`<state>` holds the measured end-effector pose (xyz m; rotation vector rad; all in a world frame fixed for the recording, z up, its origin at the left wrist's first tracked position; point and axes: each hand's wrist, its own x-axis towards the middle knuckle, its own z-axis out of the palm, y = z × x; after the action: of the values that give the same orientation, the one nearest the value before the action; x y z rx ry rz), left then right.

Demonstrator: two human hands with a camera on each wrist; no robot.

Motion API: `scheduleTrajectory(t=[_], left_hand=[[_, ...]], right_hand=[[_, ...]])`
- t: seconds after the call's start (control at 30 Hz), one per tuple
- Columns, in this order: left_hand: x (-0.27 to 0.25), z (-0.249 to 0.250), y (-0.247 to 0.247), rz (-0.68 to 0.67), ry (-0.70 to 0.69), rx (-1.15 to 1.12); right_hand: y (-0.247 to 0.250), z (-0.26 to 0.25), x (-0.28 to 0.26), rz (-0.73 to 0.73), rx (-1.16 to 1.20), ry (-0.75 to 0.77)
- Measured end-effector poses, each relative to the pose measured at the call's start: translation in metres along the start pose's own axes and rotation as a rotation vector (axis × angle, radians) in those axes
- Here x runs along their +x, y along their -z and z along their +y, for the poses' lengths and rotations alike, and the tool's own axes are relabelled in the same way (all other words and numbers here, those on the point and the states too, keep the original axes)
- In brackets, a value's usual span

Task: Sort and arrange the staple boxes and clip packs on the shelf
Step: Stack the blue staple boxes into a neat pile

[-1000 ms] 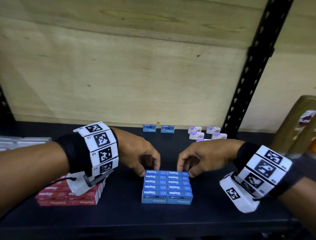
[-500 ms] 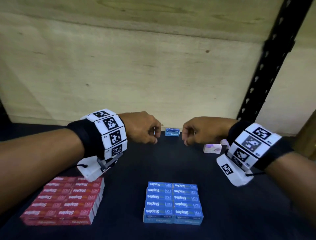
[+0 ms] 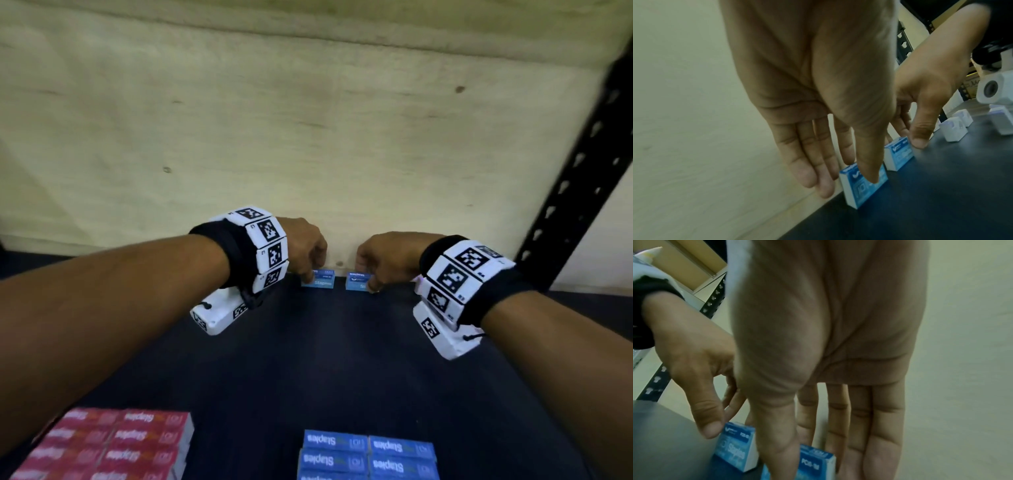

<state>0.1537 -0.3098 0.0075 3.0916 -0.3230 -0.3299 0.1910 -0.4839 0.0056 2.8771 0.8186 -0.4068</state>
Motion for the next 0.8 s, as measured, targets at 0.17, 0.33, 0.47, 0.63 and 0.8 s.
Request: scheduleTrajectory(t=[0.17,0.33,0.47,0.63,0.8], left_hand=[[0.009,0.004,-0.001,-0.031,0.011,0.005],[0.002,0.011,0.004,-0.028,0.037,0.007],[-0.018,0.017,0.004,-0.040,0.032,-0.026],[-0.056,0.034,-0.006,-0.096,-0.013,-0.043],[-0.096,0.050,-0.018,-0.161,-0.062,-0.029]], right_hand=[[-0.002,-0.004,0.008,-0.016,-0.035,-0.015],[0.000,-0.001,-0.003,-0.017,-0.011,-0.017],[-0.001,0.003,-0.030,-0.005,0.036,0.001],[-0.014,0.000,-0.080,-0.050,0.080,0.034],[-0.031,-0.010,-0.128,-0.089,0.081,0.061]])
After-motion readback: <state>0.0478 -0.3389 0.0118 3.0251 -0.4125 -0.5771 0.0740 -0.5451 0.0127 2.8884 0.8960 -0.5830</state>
